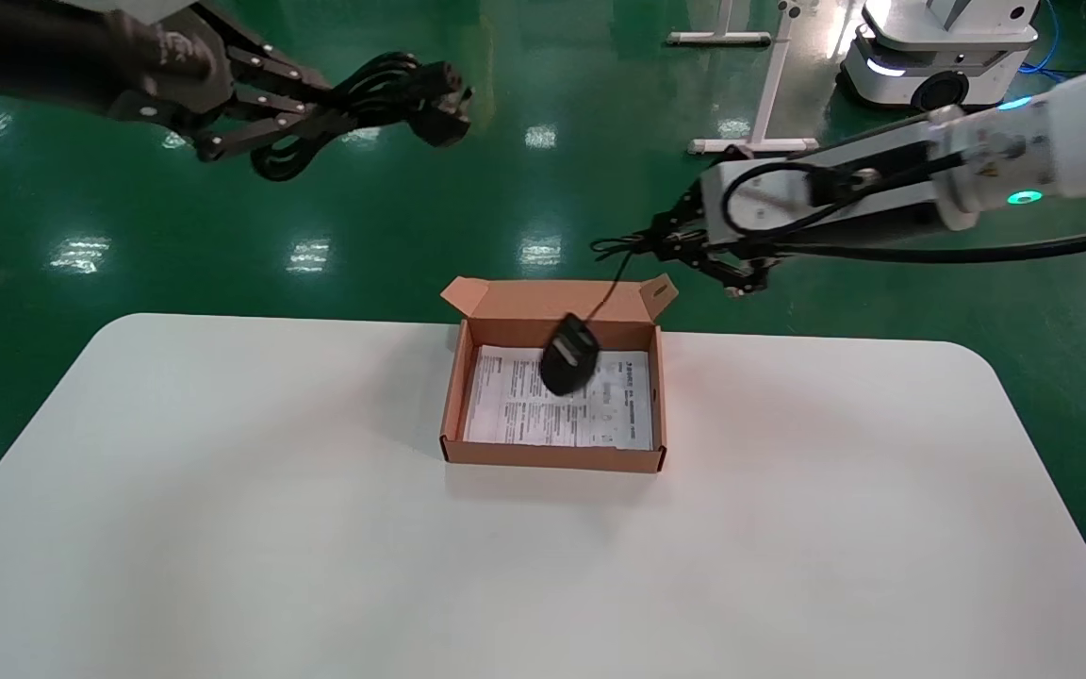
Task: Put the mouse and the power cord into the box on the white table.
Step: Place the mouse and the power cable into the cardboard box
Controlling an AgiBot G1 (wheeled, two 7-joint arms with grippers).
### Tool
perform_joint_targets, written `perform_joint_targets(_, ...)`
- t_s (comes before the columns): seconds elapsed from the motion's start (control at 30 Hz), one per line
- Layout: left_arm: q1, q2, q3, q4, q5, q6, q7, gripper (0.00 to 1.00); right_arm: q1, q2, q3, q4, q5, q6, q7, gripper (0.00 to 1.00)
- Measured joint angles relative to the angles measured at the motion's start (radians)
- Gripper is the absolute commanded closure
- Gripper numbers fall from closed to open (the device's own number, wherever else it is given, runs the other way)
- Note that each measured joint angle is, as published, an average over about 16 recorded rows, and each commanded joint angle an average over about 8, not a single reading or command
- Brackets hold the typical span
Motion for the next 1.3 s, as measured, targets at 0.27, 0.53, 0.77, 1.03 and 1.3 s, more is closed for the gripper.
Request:
perform_joint_targets(0.27,0.004,-0.002,0.003,-0.041,0.006,-0.027,-0.033,1.00,-0.036,-0.090,-0.003,-0.025,-0.002,0.061,-0.043,1.00)
perform_joint_targets(0.53,0.002,-0.028,0.018,-0.083,0.029,-0.032,-0.070,1.00,-0.088,-0.146,-0.023,-0.016,-0.018,0.102,-0.074,1.00)
perform_joint_targets(0.77,0.000,-0.059,0.030,-0.133,0.047,-0.027,-0.107,1.00,-0.151,-0.163,-0.050,0.040,-0.025,0.174,-0.058,0.99)
perform_joint_targets(1.03,0.003,-0.098,0.038,-0.210,0.059,-0.026,-0.157,1.00,-0.209,-0.165,-0.090,0.124,-0.015,0.279,-0.011,0.46)
perform_joint_targets(1.3,0.019,-0.132,0.043,-0.302,0.064,-0.034,-0.218,1.00,-0.230,-0.163,-0.134,0.173,0.003,0.337,0.033,0.00)
